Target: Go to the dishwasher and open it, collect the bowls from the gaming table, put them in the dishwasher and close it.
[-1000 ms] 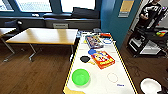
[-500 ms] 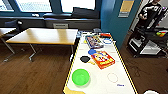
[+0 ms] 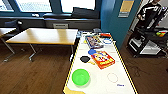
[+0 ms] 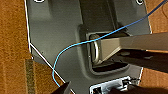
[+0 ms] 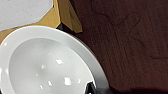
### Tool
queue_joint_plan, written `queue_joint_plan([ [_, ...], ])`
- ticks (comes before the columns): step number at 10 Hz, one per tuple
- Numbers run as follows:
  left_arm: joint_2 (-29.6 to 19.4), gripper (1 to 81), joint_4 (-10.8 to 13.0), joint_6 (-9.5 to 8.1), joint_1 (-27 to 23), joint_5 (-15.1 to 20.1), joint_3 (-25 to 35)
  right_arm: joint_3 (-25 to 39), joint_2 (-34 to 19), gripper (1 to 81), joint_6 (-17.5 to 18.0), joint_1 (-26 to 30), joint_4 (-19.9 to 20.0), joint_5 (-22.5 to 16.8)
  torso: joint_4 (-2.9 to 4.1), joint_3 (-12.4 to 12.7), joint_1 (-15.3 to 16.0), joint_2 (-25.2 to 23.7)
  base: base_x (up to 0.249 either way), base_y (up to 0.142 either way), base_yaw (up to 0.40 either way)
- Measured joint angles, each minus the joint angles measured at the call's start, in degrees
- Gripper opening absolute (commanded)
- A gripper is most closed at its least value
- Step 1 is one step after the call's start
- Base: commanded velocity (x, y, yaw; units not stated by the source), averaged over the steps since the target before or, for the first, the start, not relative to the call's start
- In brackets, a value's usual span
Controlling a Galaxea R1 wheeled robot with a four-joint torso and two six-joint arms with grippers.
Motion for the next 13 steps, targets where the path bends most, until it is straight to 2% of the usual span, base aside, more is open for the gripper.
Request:
queue_joint_plan([
  [2,0.00,81.1,0.00,0.00,-0.02,0.00,0.00,0.79,0.00,1.0,-1.60,-7.45,0.33,4.40,0.00,0.00,0.00,0.00,0.000,0.000,0.000],
  [3,0.00,81.1,0.00,0.00,-0.02,0.00,0.00,0.77,0.13,1.0,-3.67,-12.28,1.23,7.36,0.00,0.00,0.00,0.00,0.000,0.000,0.000],
  [4,0.00,81.1,0.01,0.01,-0.02,0.00,0.00,0.41,1.16,1.0,-7.23,-16.70,3.74,9.79,0.00,0.00,0.00,0.00,0.000,0.000,0.000],
  [7,-0.02,81.1,0.01,0.15,0.00,-0.02,0.00,-3.12,7.44,1.0,-26.53,-25.20,19.27,16.26,0.00,0.00,-0.02,-0.02,0.000,0.000,0.000],
  [8,-0.20,81.1,0.01,0.15,0.00,0.00,0.00,-5.13,11.30,1.0,-31.21,-28.12,23.25,21.38,0.00,0.00,-0.02,-0.02,0.000,0.000,0.000],
  [10,-0.33,81.1,0.01,0.15,-0.02,0.01,0.00,-8.67,19.37,1.0,-34.91,-33.33,25.41,28.25,0.00,0.00,-0.05,-0.02,0.000,0.000,0.000],
  [13,-0.74,81.1,0.01,0.12,0.00,0.21,0.51,-18.58,28.87,1.0,-37.68,-36.96,24.80,34.28,0.00,0.02,-0.07,-0.05,0.000,0.000,0.000],
])
